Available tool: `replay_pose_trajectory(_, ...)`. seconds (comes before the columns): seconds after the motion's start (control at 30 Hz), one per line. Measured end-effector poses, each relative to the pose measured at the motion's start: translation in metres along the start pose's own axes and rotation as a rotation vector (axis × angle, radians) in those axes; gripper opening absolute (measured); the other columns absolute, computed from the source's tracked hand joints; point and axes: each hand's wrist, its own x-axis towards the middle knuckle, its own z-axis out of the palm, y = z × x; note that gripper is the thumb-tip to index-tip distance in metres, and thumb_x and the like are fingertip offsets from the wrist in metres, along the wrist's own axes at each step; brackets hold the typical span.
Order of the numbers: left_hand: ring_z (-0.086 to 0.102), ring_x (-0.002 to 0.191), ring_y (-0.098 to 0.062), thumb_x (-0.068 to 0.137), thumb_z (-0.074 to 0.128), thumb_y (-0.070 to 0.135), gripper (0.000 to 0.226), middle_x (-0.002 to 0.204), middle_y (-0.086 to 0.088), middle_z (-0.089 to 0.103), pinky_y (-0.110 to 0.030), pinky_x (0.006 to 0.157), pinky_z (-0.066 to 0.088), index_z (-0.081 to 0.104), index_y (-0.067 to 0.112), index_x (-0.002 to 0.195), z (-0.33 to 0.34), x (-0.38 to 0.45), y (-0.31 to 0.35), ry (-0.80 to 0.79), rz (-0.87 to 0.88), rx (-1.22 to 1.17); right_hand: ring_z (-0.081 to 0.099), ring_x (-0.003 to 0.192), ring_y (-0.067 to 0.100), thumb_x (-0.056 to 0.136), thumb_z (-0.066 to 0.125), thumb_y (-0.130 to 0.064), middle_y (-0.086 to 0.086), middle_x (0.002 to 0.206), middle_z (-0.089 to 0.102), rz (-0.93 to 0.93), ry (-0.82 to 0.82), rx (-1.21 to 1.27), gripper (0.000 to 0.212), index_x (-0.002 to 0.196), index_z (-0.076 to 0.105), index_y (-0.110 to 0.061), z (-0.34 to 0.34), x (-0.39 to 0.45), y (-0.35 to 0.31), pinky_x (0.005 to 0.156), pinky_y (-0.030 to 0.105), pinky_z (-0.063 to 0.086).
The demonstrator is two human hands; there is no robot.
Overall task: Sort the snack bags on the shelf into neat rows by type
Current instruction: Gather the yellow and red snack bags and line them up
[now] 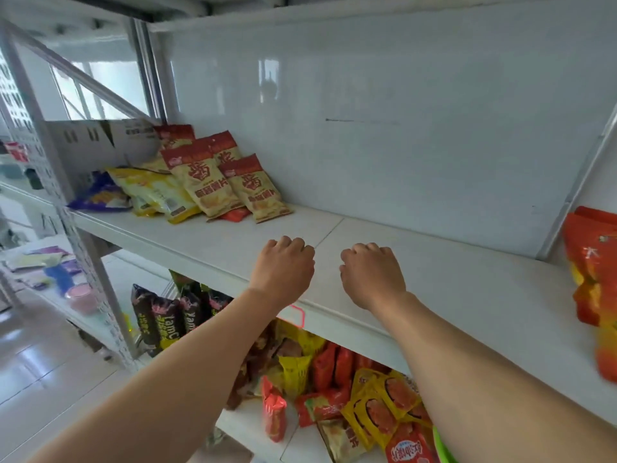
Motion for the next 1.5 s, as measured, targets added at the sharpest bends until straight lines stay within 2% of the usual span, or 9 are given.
replay_pose_trajectory(0.33,0.058,0.11,-0.024,0.105,0.035,0.035,0.033,0.116,-0.001,0.063,-0.035,0.089,0.043,0.062,0.018,0.115,0.052,-0.004,-0.155,-0.047,-0.118,-0.027,0.055,0.109,0.027,0.101,0.037,-0.024,0.005,0.118,0.063,-0.005,-0.03,0.052,0.029,0.116,0.061,-0.016,0.024,0.113,-0.125,0.088,0.039,0.041)
replay_pose_trajectory(0.73,0.049,0.122,-0.028,0.099,0.047,0.039,0.037,0.135,-0.002,0.053,-0.04,0.097,0.042,0.057,0.019,0.128,0.137,0.092,-0.257,0.022,-0.39,-0.289,0.057,0.105,0.032,0.102,0.038,-0.033,0.008,0.115,0.064,0.081,-0.007,0.183,0.03,0.113,0.058,-0.014,0.095,0.273,-0.155,0.082,0.039,0.041)
replay_pose_trajectory(0.8,0.041,0.132,-0.03,0.096,0.05,0.04,0.047,0.145,-0.005,0.045,-0.042,0.106,0.037,0.049,0.017,0.138,0.15,0.108,-0.266,0.056,-0.471,-0.369,0.057,0.105,0.033,0.102,0.039,-0.039,0.01,0.118,0.062,0.121,-0.01,0.232,0.034,0.117,0.057,-0.013,0.108,0.296,-0.154,0.083,0.039,0.042)
replay_pose_trajectory(0.9,0.015,0.149,-0.033,0.094,0.055,0.038,0.075,0.164,-0.013,0.014,-0.043,0.121,0.017,0.02,0.01,0.155,0.159,0.135,-0.28,0.11,-0.685,-0.637,0.052,0.116,0.034,0.099,0.044,-0.043,0.012,0.13,0.055,0.217,-0.048,0.266,0.044,0.129,0.051,-0.012,0.12,0.326,-0.154,0.091,0.042,0.042)
replay_pose_trajectory(1.1,-0.004,0.153,-0.028,0.093,0.063,0.038,0.103,0.165,-0.018,-0.004,-0.036,0.122,0.003,-0.01,0.002,0.156,0.177,0.17,-0.301,0.132,-0.95,-1.063,0.042,0.132,0.037,0.092,0.044,-0.061,0.017,0.142,0.045,0.5,-0.208,0.459,0.071,0.146,0.033,-0.016,0.133,0.364,-0.15,0.106,0.047,0.036)
replay_pose_trajectory(1.23,0.006,0.153,-0.028,0.087,0.072,0.035,0.111,0.164,-0.018,0.007,-0.036,0.122,0.008,-0.01,0.004,0.156,0.189,0.179,-0.311,0.126,-0.947,-1.079,0.046,0.129,0.037,0.086,0.049,-0.071,0.016,0.137,0.051,0.63,-0.248,0.469,0.08,0.14,0.039,-0.013,0.138,0.367,-0.154,0.102,0.045,0.038)
replay_pose_trajectory(1.33,0.021,0.149,-0.031,0.082,0.074,0.028,0.112,0.162,-0.014,0.017,-0.043,0.122,0.022,-0.008,0.014,0.158,0.195,0.182,-0.316,0.132,-0.939,-1.155,0.049,0.127,0.036,0.077,0.057,-0.076,0.012,0.135,0.055,0.734,-0.244,0.522,0.087,0.135,0.045,-0.012,0.135,0.365,-0.158,0.101,0.044,0.039)
replay_pose_trajectory(1.43,0.037,0.142,-0.025,0.077,0.072,0.024,0.11,0.159,-0.003,0.028,-0.045,0.114,0.036,-0.003,0.028,0.157,0.198,0.178,-0.321,0.169,-0.914,-1.32,0.062,0.108,0.031,0.053,0.062,-0.086,0.003,0.114,0.068,0.833,-0.271,0.695,0.089,0.114,0.06,-0.021,0.134,0.357,-0.165,0.099,0.045,0.045)
replay_pose_trajectory(1.5,0.052,0.126,-0.019,0.076,0.072,0.02,0.103,0.146,0.005,0.045,-0.038,0.104,0.044,0.008,0.032,0.155,0.198,0.173,-0.32,0.197,-0.914,-1.492,0.066,0.097,0.028,0.045,0.065,-0.084,-0.001,0.1,0.071,0.869,-0.256,0.799,0.081,0.098,0.065,-0.023,0.138,0.35,-0.167,0.097,0.046,0.047)
